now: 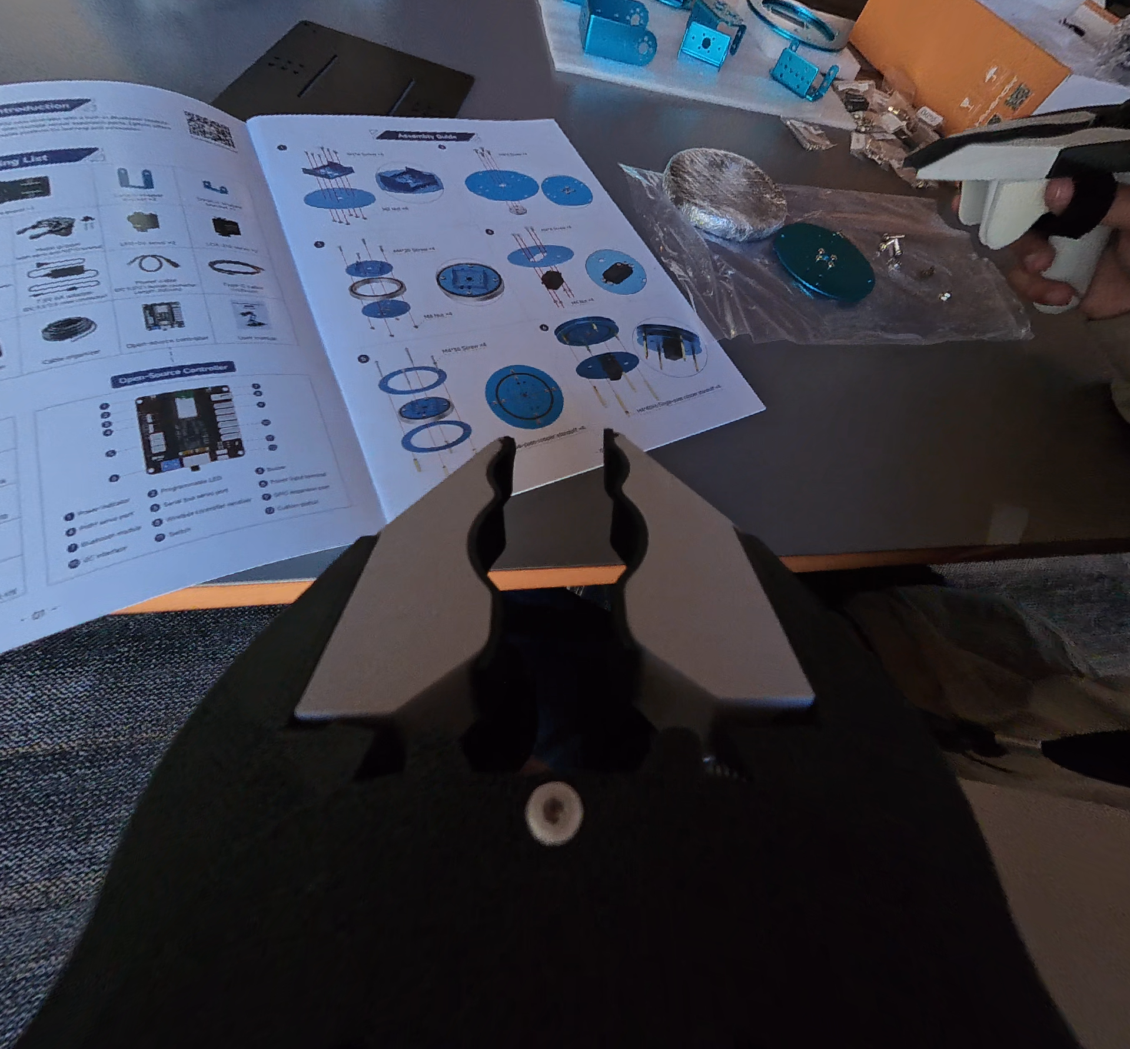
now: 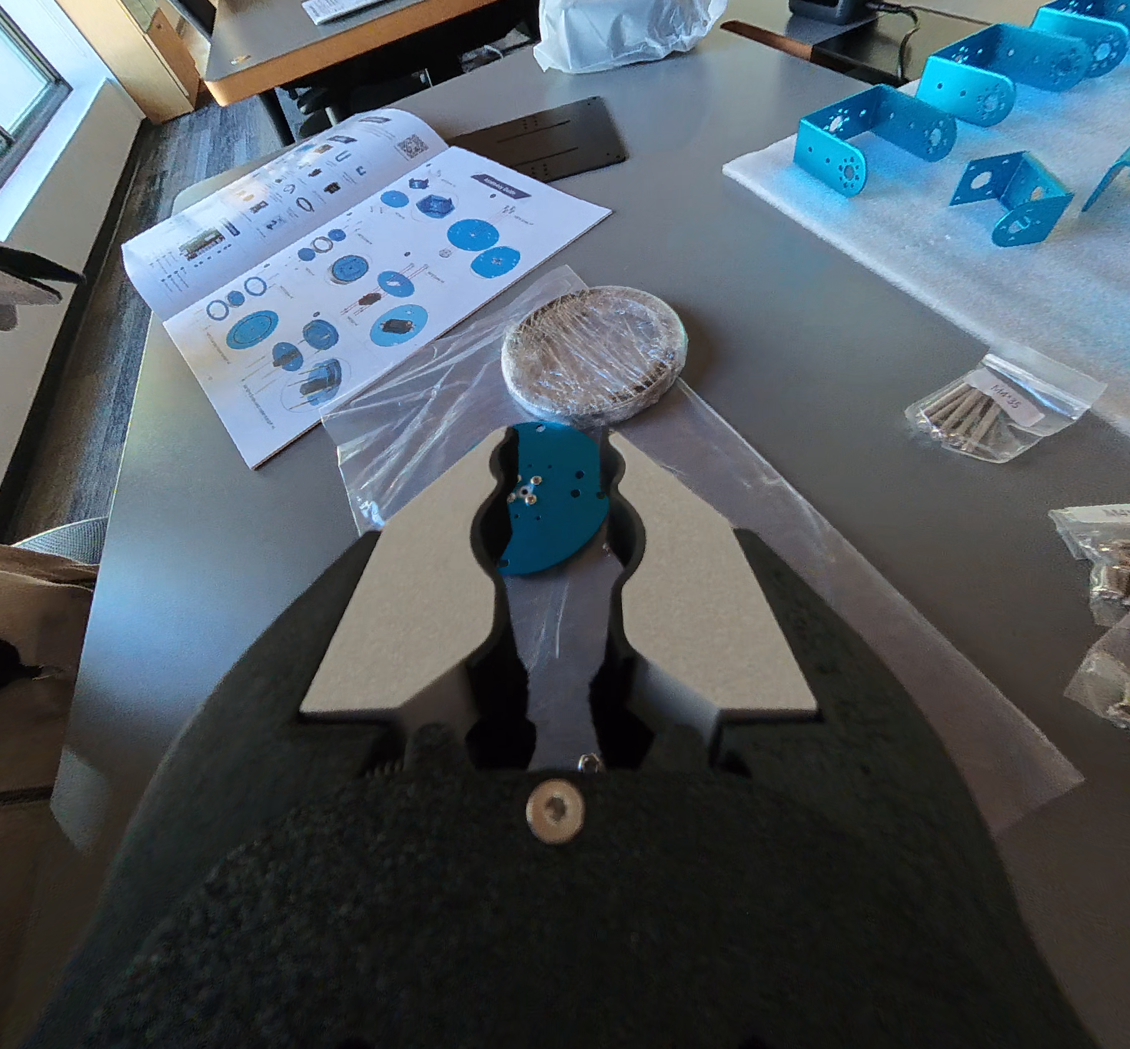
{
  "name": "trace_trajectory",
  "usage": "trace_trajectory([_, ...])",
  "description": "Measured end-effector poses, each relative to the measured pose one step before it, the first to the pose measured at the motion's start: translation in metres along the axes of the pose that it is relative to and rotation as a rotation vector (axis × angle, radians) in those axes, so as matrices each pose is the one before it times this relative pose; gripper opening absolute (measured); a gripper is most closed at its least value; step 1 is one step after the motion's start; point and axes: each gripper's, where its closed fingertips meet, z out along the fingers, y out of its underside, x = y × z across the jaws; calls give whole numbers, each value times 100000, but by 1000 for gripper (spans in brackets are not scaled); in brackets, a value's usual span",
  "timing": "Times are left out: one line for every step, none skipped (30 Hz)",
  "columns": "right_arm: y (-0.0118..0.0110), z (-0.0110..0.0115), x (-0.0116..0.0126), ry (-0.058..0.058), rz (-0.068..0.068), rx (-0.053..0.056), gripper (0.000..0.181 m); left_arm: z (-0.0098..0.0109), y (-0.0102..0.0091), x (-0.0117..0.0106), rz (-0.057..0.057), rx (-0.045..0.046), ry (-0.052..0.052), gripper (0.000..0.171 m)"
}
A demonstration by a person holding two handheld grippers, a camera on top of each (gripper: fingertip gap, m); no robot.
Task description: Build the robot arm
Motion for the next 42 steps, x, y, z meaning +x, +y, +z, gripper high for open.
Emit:
trace_trajectory([95, 52, -133, -60, -310, -490, 24, 214, 27, 32, 319, -443, -120, 30])
trace_trajectory([34, 51, -172, -303, -236, -234, 25, 188, 17, -49, 251, -373, -278, 30])
trace_trajectory([24, 47, -209, -543, -223, -227, 25, 158, -53, -135, -1, -47, -488, 30])
trace_trajectory([30, 70, -176, -361, -360, -383, 25, 127, -86, -152, -383, 215, -419, 30])
trace_trajectory([47, 48, -98, -7, -578, -370, 24, 118, -104, -144, -688, 216, -155, 30])
trace_trajectory([40, 34, -8, 425, -640, -303, 24, 110, -97, -104, -687, 54, 136, 30])
trace_trajectory([41, 29, 41, 418, -428, -219, 24, 111, -59, -60, -391, -226, 266, 30])
trace_trajectory([39, 24, 63, 102, 54, -145, 24, 112, -21, -68, 80, -505, 124, 30])
trace_trajectory([66, 24, 73, -163, 648, -143, 24, 91, -6, -80, 518, -626, -172, 30])
trace_trajectory([73, 12, 73, -358, 975, -152, 24, 64, 7, -121, 692, -612, -389, 30])
trace_trajectory([96, 3, 87, -348, 1026, -281, 24, 47, 5, -146, 485, -458, -450, 30])
trace_trajectory([55, -2, 92, -216, 837, -147, 24, 56, -25, -130, 7, -171, -302, 30])
trace_trajectory([-30, -13, 81, -159, 635, 330, 24, 74, -55, -76, -506, 31, 155, 30])
trace_trajectory([-28, -6, 109, -21, 539, 376, 24, 117, -40, 9, -775, -54, 705, 29])
trace_trajectory([41, 21, 164, 224, 438, -13, 24, 161, -18, 76, -598, -229, 996, 29])
trace_trajectory([75, -1, 188, 422, 284, -200, 24, 184, -6, 91, -80, -422, 863, 29])
trace_trajectory([34, -26, 175, 493, 57, 68, 24, 196, 19, 43, 461, -615, 425, 30])
trace_trajectory([-4, -63, 151, 432, 2, 211, 24, 194, -8, -4, 728, -475, -52, 30])
trace_trajectory([-50, -75, 83, 212, -9, 261, 24, 169, -61, -16, 582, -167, -207, 30])
trace_trajectory([-80, -67, 53, 94, -163, 345, 25, 152, -98, 18, 171, -10, 58, 30])
trace_trajectory([-55, -50, 47, 221, -353, 231, 25, 144, -136, 95, -211, 146, 515, 29])
trace_trajectory([-12, -17, 56, 338, -394, 17, 25, 154, -140, 168, -256, 166, 890, 29])
trace_trajectory([80, 9, 22, 164, -355, -411, 26, 166, -108, 170, 27, -41, 904, 29])
trace_trajectory([178, 62, 11, 126, -499, -904, 28, 209, -66, 126, 356, -296, 585, 29])
trace_trajectory([239, 103, 61, 460, -960, -1205, 29, 263, -39, 85, 432, -420, 335, 29])
trace_trajectory([246, 181, 46, 484, -1434, -1247, 32, 320, -45, 90, 134, -449, 451, 29])
trace_trajectory([205, 274, -31, 403, -893, -1762, 34, 333, -132, 167, -217, -292, 875, 29])
trace_trajectory([50, 385, -164, -160, -1676, -1972, 34, 338, -266, 272, -445, 100, 1397, 29])
trace_trajectory([-242, 582, -248, -883, -2084, -1332, 34, 344, -419, 422, -483, 204, 2028, 29])
trace_trajectory([-235, 775, -525, -3116, -1618, -2942, 37, 356, -551, 578, 59, 389, 2637, 29])
trace_trajectory([-34, 871, -576, -4076, -2439, -6104, 43, 324, -663, 649, 959, 751, 2716, 29])
trace_trajectory([-82, 843, -75, -1774, -3621, -7376, 47, 302, -664, 578, 1706, 772, 2053, 29])
trace_trajectory([-258, 788, 337, 62, -4071, -6875, 49, 232, -600, 431, 2050, 724, 1121, 30])
trace_trajectory([-451, 738, 526, 582, -3862, -5454, 49, 142, -512, 326, 2030, 923, 593, 30])
trace_trajectory([-753, 683, 517, 149, -2950, -2721, 47, 64, -419, 234, 1581, 1361, 409, 29])
trace_trajectory([-838, 646, 271, -1622, -1863, -1437, 45, 5, -243, 171, 729, 1588, 428, 29])
trace_trajectory([-573, 637, 233, -2085, -1428, -2743, 43, -35, -3, 116, -192, 1288, 582, 29])
trace_trajectory([-263, 566, 369, -1187, -1245, -4405, 40, -66, 208, 50, -898, 797, 693, 29])
trace_trajectory([-50, 507, 236, -1339, -1086, -4659, 38, -120, 339, -8, -1359, 542, 549, 29])
trace_trajectory([211, 492, -1, -1492, -1473, -5133, 36, -194, 395, -91, -1672, 293, 70, 29])
trace_trajectory([189, 427, 26, -203, -2035, -4055, 36, -282, 402, -156, -1611, 108, -261, 29])
trace_trajectory([117, 404, 162, 1299, -1895, -2615, 36, -313, 341, -159, -1174, 148, -287, 29])
